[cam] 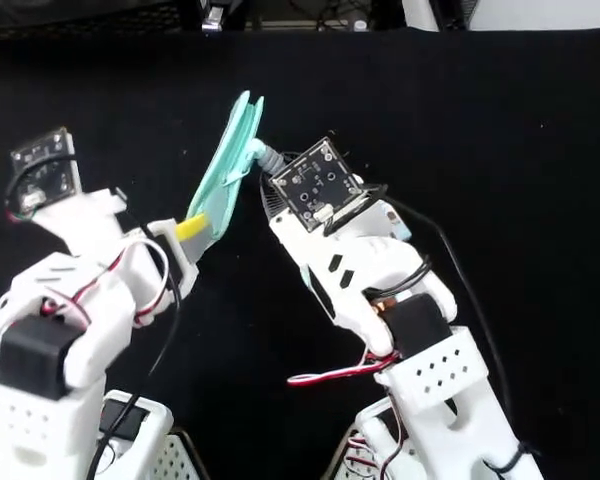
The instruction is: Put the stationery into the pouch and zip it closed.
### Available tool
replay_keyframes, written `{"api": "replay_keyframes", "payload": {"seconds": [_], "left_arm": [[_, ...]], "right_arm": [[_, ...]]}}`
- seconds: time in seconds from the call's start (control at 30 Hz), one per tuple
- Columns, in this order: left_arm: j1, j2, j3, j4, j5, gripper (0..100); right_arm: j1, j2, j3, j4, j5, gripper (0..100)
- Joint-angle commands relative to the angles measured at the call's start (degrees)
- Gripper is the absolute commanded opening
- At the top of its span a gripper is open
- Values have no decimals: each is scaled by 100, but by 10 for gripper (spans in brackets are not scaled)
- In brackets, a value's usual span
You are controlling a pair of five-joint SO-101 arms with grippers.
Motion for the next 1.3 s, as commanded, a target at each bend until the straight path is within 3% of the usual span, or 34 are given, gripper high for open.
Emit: {"api": "replay_keyframes", "payload": {"seconds": [0.0, 0.03, 0.27, 0.47, 0.73, 1.0, 1.27], "left_arm": [[-22, 35, 189, 35, -88, 62], [-22, 53, 189, 35, -237, 20], [-57, 53, 198, -360, -466, 30], [-31, 62, 242, -1380, -1486, 30], [-277, 0, 910, -1530, -2875, 30], [-1499, 0, 1622, -2892, -3385, 30], [-1569, -9, 1604, -3209, -3455, 30]], "right_arm": [[97, 31, -303, -105, -18, 12], [105, 22, -303, -105, -18, 12], [88, -13, -312, 35, -18, 12], [70, -567, -295, 695, -9, 12], [281, -1807, -171, 1266, 413, 12], [782, -1736, 163, 1099, 475, 12], [888, -1789, 251, 958, 448, 12]]}}
